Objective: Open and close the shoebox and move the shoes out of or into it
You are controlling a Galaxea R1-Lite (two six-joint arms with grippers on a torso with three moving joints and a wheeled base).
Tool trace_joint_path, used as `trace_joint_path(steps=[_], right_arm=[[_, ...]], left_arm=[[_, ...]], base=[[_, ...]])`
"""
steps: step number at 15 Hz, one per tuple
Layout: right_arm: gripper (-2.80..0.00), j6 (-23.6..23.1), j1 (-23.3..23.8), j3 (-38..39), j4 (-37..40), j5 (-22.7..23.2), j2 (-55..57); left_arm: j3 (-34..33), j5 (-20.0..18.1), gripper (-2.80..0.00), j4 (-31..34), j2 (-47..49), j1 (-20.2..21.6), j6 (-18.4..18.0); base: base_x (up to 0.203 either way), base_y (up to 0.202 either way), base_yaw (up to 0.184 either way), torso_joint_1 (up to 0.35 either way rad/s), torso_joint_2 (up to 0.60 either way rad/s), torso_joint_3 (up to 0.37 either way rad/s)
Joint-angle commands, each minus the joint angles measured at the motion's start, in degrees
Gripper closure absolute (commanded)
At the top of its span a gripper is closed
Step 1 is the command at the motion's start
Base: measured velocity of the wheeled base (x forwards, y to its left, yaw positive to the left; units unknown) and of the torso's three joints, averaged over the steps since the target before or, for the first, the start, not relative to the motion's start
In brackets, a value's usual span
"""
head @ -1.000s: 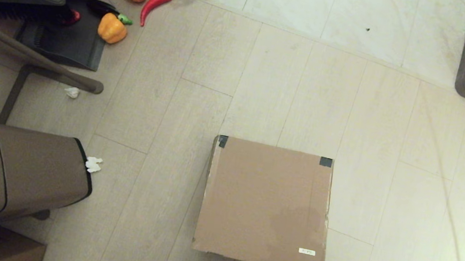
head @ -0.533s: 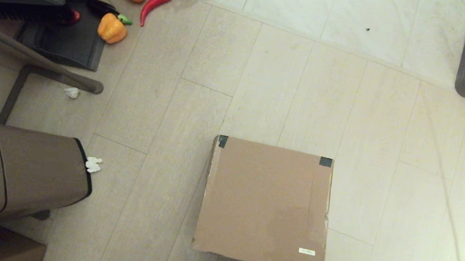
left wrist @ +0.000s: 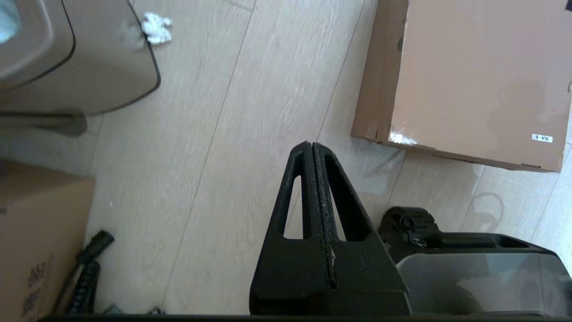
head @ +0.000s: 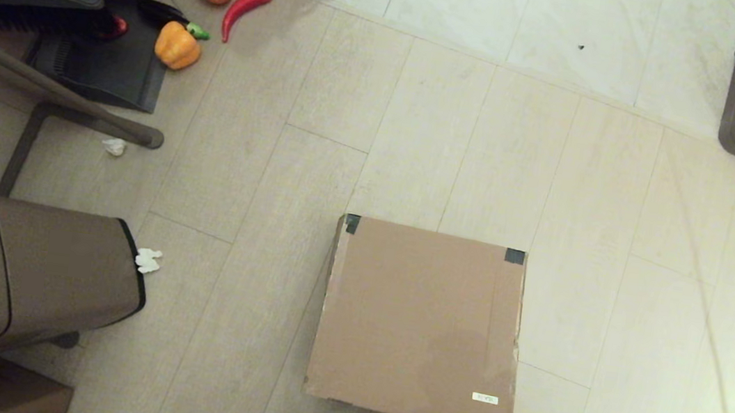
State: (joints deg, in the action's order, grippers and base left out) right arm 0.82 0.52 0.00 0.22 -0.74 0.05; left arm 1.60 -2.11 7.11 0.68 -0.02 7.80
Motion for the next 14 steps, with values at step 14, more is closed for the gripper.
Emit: trace_joint_path(steps=[14], right_arm=[[0.00,1.1,0.0,0.0,-0.1,1.6,0.0]], left_arm=[[-0.2,0.5,0.00,0.2,-0.7,0.0,0.6]], base=[[0.000,0.000,0.000,0.000,0.00,0.000]])
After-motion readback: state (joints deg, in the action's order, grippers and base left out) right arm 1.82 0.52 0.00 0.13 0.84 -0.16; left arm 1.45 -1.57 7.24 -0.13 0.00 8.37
